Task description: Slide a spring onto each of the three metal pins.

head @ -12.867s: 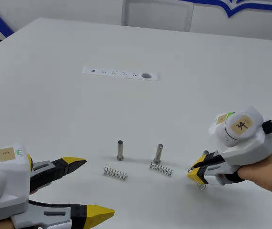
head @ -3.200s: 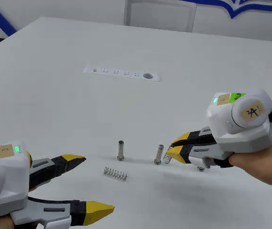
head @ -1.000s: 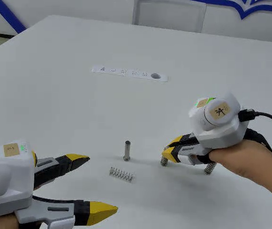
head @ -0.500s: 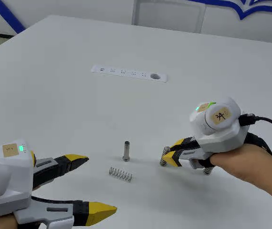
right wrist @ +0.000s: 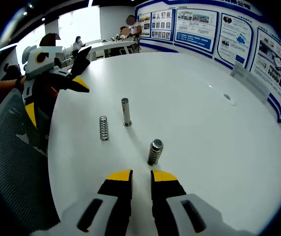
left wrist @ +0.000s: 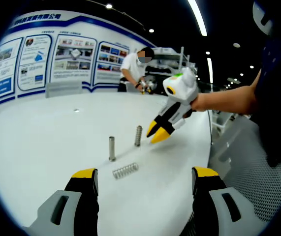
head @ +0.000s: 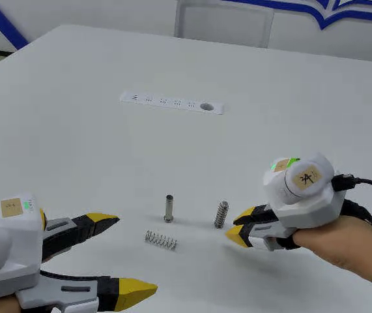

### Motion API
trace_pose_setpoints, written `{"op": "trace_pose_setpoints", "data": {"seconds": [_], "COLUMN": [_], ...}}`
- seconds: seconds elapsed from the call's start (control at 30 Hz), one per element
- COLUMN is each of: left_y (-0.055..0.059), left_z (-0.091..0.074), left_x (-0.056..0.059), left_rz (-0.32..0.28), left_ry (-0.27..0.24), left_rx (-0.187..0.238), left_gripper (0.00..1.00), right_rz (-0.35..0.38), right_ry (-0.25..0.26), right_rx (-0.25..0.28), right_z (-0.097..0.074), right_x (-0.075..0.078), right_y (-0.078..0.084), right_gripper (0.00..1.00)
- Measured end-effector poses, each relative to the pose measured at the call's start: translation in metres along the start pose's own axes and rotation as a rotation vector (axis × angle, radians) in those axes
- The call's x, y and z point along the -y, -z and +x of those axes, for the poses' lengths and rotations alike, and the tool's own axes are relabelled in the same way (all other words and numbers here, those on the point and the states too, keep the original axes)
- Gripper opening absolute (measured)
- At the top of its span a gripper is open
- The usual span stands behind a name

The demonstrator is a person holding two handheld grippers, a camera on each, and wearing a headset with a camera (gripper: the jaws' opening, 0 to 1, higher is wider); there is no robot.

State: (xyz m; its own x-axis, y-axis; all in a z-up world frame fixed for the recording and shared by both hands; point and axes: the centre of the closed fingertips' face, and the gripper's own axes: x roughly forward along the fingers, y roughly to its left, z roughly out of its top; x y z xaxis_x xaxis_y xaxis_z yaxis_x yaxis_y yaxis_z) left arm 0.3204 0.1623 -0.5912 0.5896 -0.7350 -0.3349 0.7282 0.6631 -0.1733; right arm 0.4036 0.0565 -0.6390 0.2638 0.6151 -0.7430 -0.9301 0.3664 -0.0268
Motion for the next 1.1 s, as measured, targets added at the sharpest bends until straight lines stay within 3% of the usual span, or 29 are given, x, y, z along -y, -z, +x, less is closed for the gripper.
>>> {"op": "trace_pose_setpoints", "data": {"seconds": [0.5, 1.1], "left_y": [-0.002, -0.001], "left_z": [-0.001, -0.001], "left_x": [-0.001, -0.002], "left_rz": [0.003, 0.001], "left_ry": [-0.001, -0.008], "left_rx": [0.002, -0.008], "left_gripper": [0.79, 0.79], "right_rz": [-0.069, -0.103], "right_ry": [-0.087, -0.158], "right_rx": [0.035, 0.043], "right_z": [0.020, 0.049], "right_x": [-0.038, -0.058], "right_y": [-0.028, -0.041], "right_gripper": [0.17, 0.17]}}
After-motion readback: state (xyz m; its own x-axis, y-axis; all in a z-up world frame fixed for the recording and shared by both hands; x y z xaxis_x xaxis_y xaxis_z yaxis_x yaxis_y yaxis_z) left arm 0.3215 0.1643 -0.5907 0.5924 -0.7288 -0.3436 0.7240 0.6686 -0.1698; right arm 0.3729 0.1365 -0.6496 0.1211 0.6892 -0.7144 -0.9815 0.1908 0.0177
